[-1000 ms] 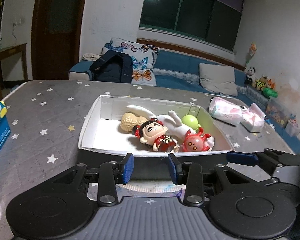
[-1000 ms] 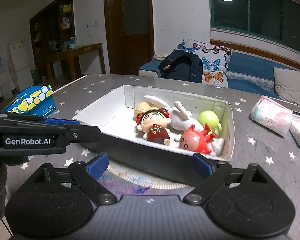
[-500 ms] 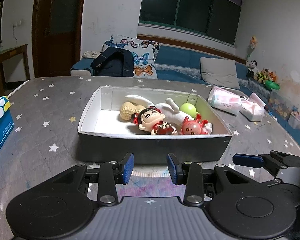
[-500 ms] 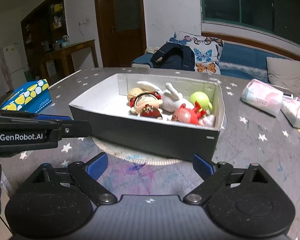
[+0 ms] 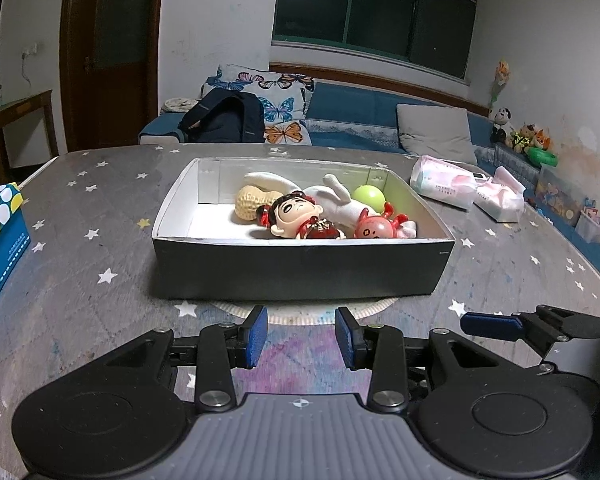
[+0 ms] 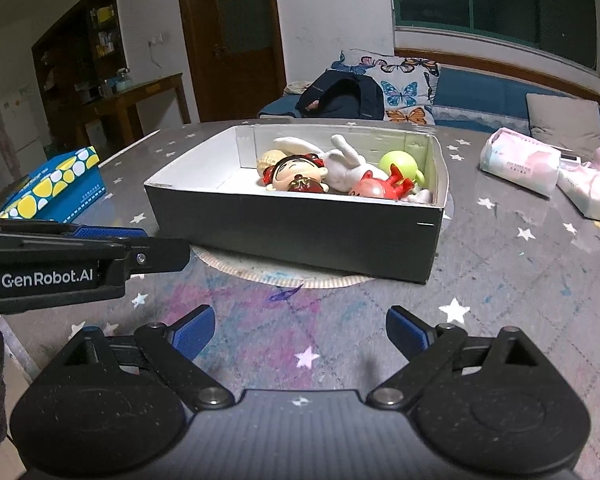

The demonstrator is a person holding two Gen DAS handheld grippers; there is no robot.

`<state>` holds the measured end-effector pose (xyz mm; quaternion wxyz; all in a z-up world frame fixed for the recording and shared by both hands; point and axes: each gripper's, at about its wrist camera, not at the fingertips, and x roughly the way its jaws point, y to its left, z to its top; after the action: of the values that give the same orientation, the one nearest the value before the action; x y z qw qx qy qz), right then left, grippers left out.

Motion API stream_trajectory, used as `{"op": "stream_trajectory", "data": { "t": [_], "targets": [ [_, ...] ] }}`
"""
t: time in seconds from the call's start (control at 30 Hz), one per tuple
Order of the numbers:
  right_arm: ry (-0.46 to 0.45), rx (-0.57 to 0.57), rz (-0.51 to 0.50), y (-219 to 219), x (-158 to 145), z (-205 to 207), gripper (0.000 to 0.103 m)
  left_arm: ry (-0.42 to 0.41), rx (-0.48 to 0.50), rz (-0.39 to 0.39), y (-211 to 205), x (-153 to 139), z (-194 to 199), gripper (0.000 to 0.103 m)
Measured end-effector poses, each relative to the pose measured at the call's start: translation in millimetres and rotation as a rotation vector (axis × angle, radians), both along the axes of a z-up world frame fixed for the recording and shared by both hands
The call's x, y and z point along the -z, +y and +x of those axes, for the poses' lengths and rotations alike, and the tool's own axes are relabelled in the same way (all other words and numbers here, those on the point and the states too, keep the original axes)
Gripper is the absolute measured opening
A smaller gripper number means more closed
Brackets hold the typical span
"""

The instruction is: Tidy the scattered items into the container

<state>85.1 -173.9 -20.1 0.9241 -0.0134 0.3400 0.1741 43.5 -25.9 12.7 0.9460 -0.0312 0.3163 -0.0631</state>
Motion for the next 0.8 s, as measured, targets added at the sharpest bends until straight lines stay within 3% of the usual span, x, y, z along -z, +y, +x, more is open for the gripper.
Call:
{"op": "stream_trajectory", "data": {
  "t": [0.8],
  "targets": [
    [0.021, 0.038, -0.018, -1.7, 7.7, -17.7, 0.094, 0.008, 0.031, 0.048, -12.4, 10.2, -26.0, 0.039]
  ]
}}
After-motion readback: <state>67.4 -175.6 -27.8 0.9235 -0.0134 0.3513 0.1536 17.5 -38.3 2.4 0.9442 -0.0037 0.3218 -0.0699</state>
